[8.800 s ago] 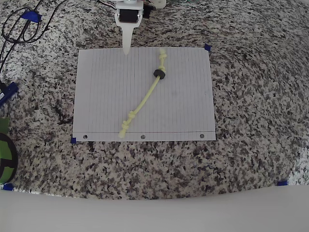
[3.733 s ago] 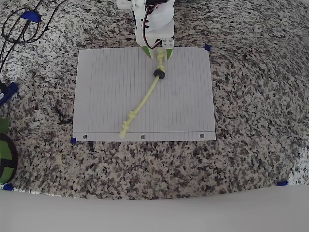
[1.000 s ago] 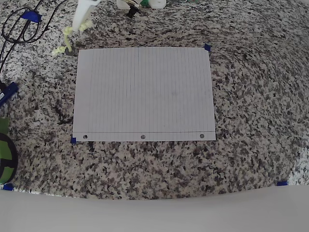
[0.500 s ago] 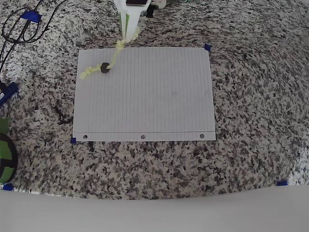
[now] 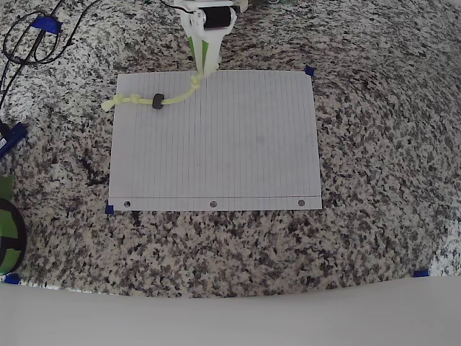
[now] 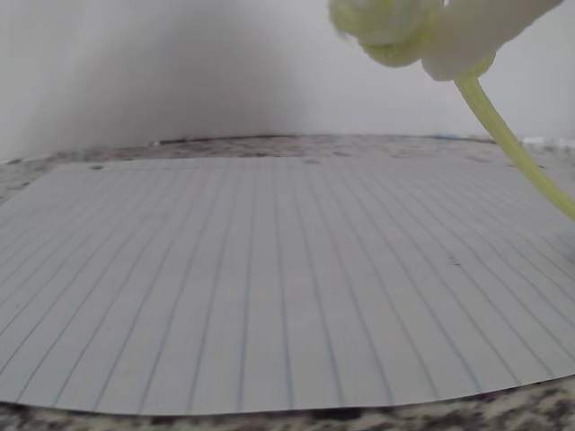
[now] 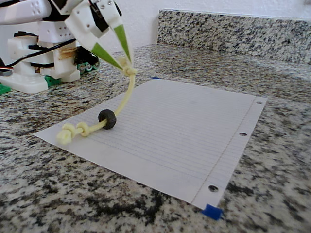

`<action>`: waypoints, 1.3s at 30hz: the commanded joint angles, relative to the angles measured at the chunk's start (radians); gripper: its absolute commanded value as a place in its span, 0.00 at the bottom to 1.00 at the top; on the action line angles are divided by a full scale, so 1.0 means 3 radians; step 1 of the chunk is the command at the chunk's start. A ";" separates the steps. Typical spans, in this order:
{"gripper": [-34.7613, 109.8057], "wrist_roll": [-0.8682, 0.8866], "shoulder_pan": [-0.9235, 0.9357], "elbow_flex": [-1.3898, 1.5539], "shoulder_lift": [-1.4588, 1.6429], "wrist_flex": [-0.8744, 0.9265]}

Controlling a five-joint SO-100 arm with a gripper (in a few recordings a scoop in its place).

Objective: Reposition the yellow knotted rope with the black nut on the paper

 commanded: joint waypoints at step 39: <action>0.57 -0.0409 0.0102 -0.0031 0.0097 -0.0450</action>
